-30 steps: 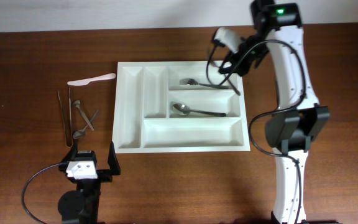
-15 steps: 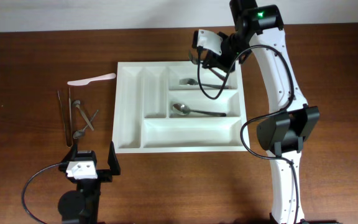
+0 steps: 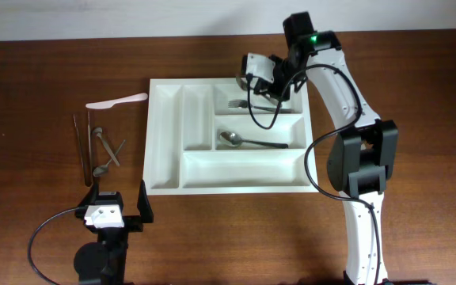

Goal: Pack container
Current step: 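Place the fork in the top-right compartment beside the first fork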

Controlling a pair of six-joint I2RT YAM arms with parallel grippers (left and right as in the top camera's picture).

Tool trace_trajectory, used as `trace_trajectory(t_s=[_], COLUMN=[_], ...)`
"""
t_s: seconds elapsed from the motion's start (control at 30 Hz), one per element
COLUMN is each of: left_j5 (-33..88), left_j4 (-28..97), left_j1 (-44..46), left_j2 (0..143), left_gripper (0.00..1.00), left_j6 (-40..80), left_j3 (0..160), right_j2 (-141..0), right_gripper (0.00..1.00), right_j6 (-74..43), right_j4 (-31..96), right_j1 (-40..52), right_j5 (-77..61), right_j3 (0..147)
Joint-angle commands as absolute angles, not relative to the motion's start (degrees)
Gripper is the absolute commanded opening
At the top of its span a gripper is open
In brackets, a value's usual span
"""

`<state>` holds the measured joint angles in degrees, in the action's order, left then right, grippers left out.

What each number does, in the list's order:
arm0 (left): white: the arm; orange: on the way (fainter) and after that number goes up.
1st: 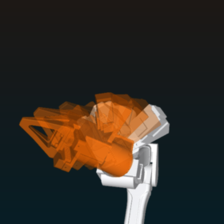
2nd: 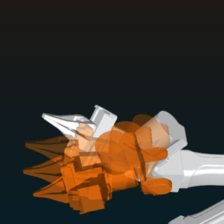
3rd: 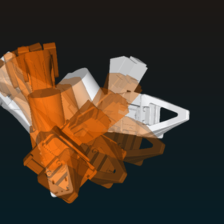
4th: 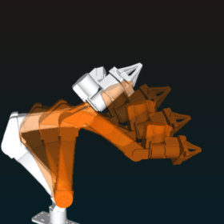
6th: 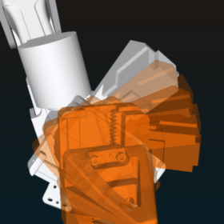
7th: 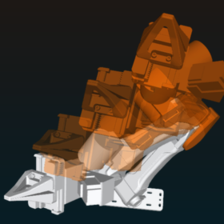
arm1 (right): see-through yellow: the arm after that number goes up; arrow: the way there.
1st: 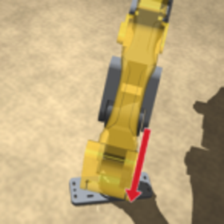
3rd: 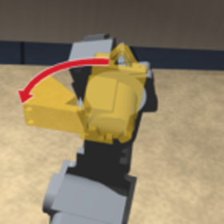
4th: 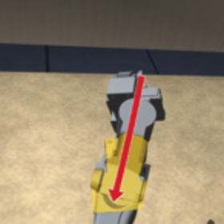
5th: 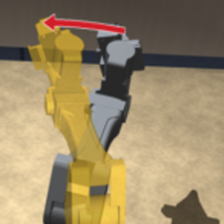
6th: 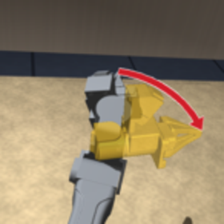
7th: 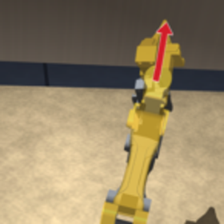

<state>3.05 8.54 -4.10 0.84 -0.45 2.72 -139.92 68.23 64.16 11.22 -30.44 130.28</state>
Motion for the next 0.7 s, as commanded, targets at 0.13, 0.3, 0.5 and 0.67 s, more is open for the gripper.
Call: trace_trajectory(t_s=[0.13,0.3,0.5,0.67], left_j5=[3.68,3.66,3.68,3.66], left_j4=[8.4,8.4,8.4,8.4], left_j1=[-3.9,-3.9,-3.9,-3.9], left_j2=[0.34,0.34,0.34,0.34], left_gripper=[0.99,0.99,0.99,0.99], left_j6=[-1.34,-1.34,-1.34,-1.34], left_j3=[2.37,2.37,2.37,2.37], right_j2=[-139.96,-139.96,-139.92,-139.87], right_gripper=[0.78,0.99,0.99,0.99], right_j6=[67.31,58.15,42.76,23.03], right_j4=[62.02,60.62,60.73,67.24], right_j1=[11.14,11.14,9.93,5.65], right_j5=[-30.65,-30.85,-30.81,-30.83], right_j3=[128.9,135.83,148.42,159.46])
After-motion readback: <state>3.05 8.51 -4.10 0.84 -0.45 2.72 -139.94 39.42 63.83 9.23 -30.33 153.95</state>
